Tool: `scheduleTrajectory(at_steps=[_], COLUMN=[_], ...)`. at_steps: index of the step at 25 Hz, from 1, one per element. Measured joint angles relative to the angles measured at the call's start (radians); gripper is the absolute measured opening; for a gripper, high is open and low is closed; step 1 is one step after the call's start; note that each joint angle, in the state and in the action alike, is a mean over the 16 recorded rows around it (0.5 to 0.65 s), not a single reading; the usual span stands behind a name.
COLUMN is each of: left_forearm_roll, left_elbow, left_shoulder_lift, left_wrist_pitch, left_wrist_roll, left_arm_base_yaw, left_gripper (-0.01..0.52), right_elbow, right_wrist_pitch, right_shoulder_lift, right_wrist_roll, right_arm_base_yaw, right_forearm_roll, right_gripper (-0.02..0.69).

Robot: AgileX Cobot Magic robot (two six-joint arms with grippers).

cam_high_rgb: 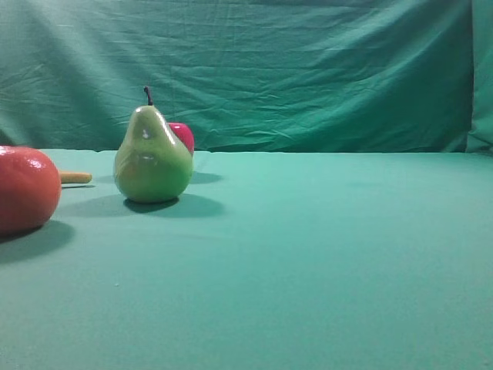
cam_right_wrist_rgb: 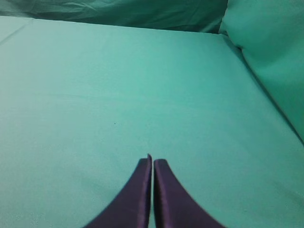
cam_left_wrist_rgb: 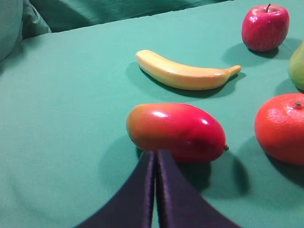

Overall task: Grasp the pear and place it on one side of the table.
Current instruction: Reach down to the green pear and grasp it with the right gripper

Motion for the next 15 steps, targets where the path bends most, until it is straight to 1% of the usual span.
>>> scheduleTrajectory(at_steps=[5, 15], left_forearm_roll=[0.0, 0.0], left_elbow=[0.0, 0.0], left_shoulder_lift=[0.0, 0.0], left_wrist_pitch=[0.0, 0.0], left_wrist_roll=[0.0, 0.0], left_arm_base_yaw=[0.0, 0.0], left_gripper=[0.0, 0.0], right_elbow=[0.0, -0.045], right_wrist_pitch=[-0.034, -0.213], right_shoulder_lift=[0.0, 0.028], right_wrist_roll=[0.013, 0.07], right_arm_base_yaw=[0.0, 0.026], right_forearm_roll=[0.013, 0.081], right_gripper=[0.0, 0.0])
